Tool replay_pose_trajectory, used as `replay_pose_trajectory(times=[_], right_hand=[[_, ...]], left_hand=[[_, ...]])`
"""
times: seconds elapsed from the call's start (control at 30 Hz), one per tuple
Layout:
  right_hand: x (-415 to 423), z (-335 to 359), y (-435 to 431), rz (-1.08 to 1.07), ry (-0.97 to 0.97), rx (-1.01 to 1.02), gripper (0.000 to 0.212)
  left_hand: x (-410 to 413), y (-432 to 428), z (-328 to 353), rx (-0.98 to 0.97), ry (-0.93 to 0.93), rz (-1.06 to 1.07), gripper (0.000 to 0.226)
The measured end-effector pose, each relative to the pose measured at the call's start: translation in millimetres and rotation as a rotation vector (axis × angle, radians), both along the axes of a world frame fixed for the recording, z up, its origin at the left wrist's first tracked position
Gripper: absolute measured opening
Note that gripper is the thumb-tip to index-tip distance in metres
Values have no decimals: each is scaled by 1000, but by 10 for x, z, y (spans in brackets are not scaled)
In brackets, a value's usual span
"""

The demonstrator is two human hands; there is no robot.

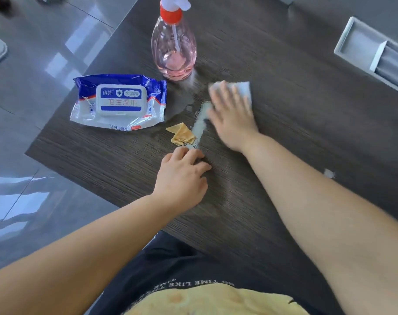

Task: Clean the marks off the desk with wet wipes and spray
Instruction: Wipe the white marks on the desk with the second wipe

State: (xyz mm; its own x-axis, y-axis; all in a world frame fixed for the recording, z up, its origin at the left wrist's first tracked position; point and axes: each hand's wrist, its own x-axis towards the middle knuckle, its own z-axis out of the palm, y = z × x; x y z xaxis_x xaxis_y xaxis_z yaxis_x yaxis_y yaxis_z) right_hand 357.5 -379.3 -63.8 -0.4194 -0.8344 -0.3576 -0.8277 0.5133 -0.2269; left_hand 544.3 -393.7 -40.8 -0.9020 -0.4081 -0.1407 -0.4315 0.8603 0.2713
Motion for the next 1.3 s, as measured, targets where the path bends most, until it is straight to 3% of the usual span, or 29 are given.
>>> replay_pose_trajectory(times=[0.07, 0.13, 0.2, 0.3, 0.37, 0.43, 0.53, 0.6, 0.7, 0.77, 0.83, 0.9, 1.0, 1.07, 1.13, 1.23, 1.3], right_hand=[[142, 49, 401, 199, -33, -8, 60], [39, 87, 891, 210, -38, -13, 63], [-260, 91, 1205, -20, -1, 47, 58], [-577, 47, 1158, -537, 44, 126, 55], [-478, 8, 901, -686, 57, 129, 58], [-205, -9, 761, -542, 27, 85, 58], [110, 67, 1145, -109, -23, 13, 60], [20, 123, 1576, -31, -18, 46, 64], [-402, 126, 1852, -357, 12, 165, 60], [-625, 76, 1629, -615, 32, 197, 58], [-690, 34, 1205, -700, 52, 170, 60], [-569, 35, 859, -528, 27, 119, 60], [-377, 54, 930, -52, -4, 67, 62], [-539, 80, 1245, 49, 47, 66, 69], [-921, 74, 1437, -149, 95, 92, 70], [-1293, 63, 1172, -640, 51, 168, 60], [-1178, 32, 782, -706, 52, 151, 62]], left_hand=[[-62, 14, 18, 24, 18, -9, 37], [-140, 25, 33, 46, 19, -53, 38], [-225, 35, 40, 64, 12, -83, 38], [-338, 73, 56, 73, -11, -115, 34], [-411, 95, 54, 120, -41, -98, 31], [-465, 120, 50, 113, -29, -95, 32], [-557, 150, 55, 89, 9, -107, 31], [-600, 164, 54, 83, 13, -133, 31], [-681, 173, 35, 73, 3, -165, 35], [-746, 172, 11, 90, -11, -152, 40], [-801, 157, -8, 82, -22, -128, 43], [-839, 134, 3, 58, -31, -107, 42], [-852, 94, 20, 51, -34, -61, 39], [-831, 88, 15, 45, -46, -77, 40], [-857, 87, 60, 55, -87, -83, 39], [-940, 95, 92, 50, -163, -62, 42], [-1004, 142, 121, 32, -188, -25, 40]])
